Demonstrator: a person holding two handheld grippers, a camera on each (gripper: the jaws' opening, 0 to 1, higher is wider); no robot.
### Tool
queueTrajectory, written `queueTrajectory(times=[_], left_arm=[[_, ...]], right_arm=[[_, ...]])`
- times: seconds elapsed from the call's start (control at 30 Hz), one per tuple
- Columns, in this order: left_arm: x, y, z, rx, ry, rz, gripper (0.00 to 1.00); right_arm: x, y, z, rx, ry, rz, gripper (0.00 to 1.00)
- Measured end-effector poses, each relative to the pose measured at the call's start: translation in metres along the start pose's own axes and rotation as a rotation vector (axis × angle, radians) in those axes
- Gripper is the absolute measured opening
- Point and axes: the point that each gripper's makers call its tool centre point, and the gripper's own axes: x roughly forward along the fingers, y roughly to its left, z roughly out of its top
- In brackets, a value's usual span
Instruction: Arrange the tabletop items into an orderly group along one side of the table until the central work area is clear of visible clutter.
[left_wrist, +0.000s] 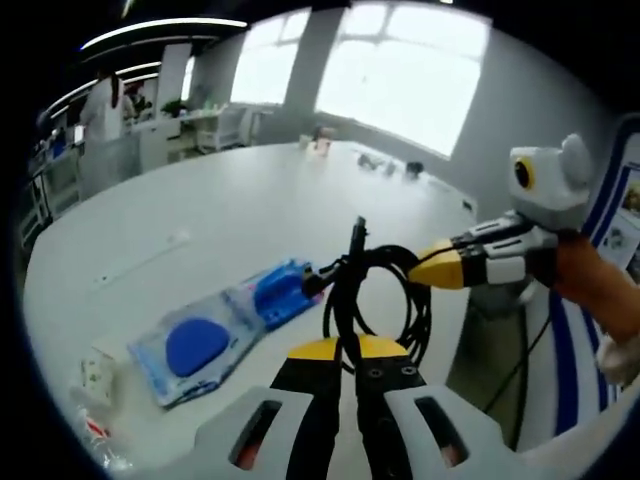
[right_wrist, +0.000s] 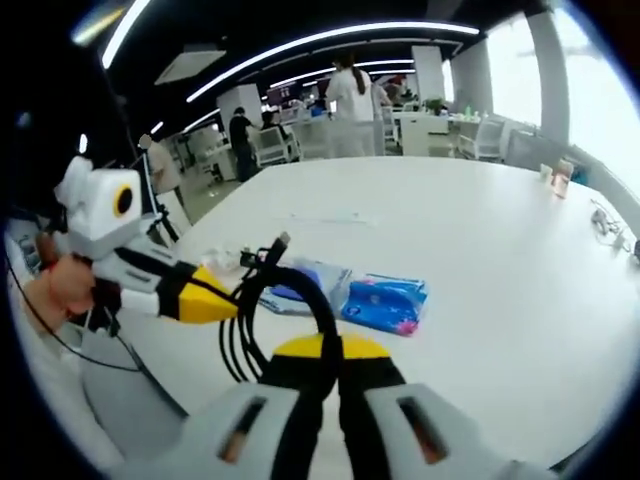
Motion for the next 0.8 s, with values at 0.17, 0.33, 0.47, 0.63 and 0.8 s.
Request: queueTrajectory(times=[0.17,0.33,0.47,0.63,0.8], left_arm=[[0.018,-0.002,-0.010,-0.005,0.033,-0.016,0.00],[0.035,0.001,-0.023,-0.041,0.068,-0.029,0.00],[0.050,0.006,-0.033,-0.052,0.099,-0.035,0.00],[0.067,0.016,-0.049,-0.080,0.141,-0.039,0.00],[0.082,0.027,-0.063,-0.139,0.183,-0.045,0.00]], right_arm=[[0.006,-0.013,-0.013,0.007,0.046,0.000,0.00],[0.018,-0.025,-0.028,-0.001,0.098,-0.001,0.00],[0.028,-0.033,-0.039,0.011,0.136,0.003,0.00],[0.047,-0.043,-0.057,0.025,0.191,0.011,0.00],[0.066,-0.049,-0.068,0.034,0.234,0.013,0.00]])
